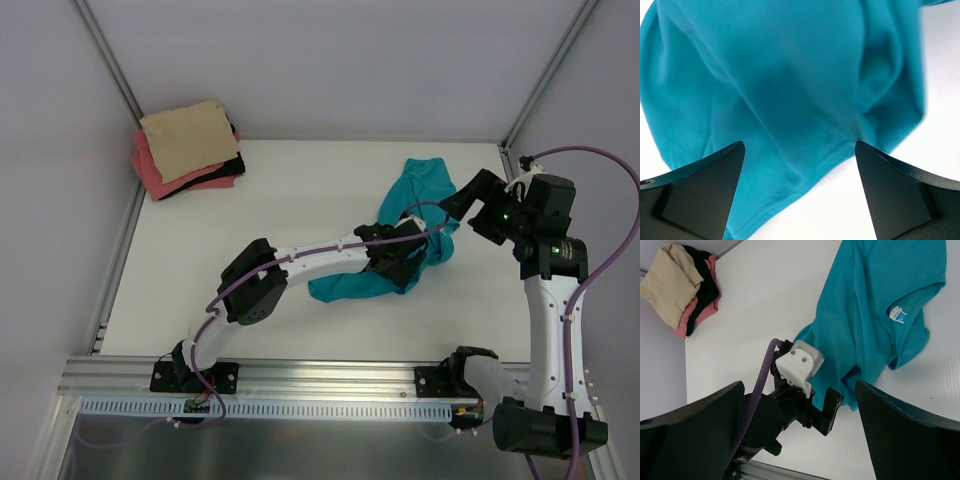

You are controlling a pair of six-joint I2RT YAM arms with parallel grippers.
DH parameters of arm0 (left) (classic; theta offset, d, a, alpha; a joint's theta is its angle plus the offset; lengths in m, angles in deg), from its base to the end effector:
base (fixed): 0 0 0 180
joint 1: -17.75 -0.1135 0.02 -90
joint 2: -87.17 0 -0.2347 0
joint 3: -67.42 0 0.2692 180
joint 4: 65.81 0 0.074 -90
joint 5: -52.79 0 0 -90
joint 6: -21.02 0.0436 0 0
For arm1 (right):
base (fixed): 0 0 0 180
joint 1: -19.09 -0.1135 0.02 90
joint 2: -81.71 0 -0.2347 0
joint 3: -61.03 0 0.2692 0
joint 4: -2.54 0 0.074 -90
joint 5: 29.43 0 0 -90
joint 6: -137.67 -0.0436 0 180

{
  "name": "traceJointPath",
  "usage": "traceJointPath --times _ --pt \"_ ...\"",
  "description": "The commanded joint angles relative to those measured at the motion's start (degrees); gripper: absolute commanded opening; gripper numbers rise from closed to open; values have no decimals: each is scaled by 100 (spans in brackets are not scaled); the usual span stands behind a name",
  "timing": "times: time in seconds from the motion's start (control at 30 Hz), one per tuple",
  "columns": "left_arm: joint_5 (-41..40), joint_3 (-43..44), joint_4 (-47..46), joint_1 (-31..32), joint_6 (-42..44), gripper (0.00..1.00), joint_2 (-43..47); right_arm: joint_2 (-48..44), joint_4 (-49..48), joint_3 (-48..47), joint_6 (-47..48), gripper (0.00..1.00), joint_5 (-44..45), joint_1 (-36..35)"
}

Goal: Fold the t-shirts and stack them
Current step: Flatten out the tshirt

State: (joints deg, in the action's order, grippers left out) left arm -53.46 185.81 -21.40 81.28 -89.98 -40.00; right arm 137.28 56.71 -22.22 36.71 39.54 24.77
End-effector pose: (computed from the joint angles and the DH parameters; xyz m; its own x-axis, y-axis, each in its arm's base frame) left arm 0.2326 -0.4397 0.1667 -0.6144 0.4620 -0.6397 0.6047 0.7965 -0.0056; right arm 0.2288 -0.0070 0.3810 -0.4790 0.2260 -0.8483 -0.1387 0.9347 0.3273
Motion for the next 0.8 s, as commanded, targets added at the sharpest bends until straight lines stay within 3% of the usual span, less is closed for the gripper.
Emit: traceJointPath --times 0.0,0.5,0.77 --pt "333 329 -130 -33 -212 94 210 -82 -7 67 86 99 -32 -57" --pt "834 707 -278 -112 -616 91 -140 -116 71 102 138 99 -32 -84" --pt "659 848 -270 -112 -564 87 -431 -29 106 -12 103 99 -93 -145"
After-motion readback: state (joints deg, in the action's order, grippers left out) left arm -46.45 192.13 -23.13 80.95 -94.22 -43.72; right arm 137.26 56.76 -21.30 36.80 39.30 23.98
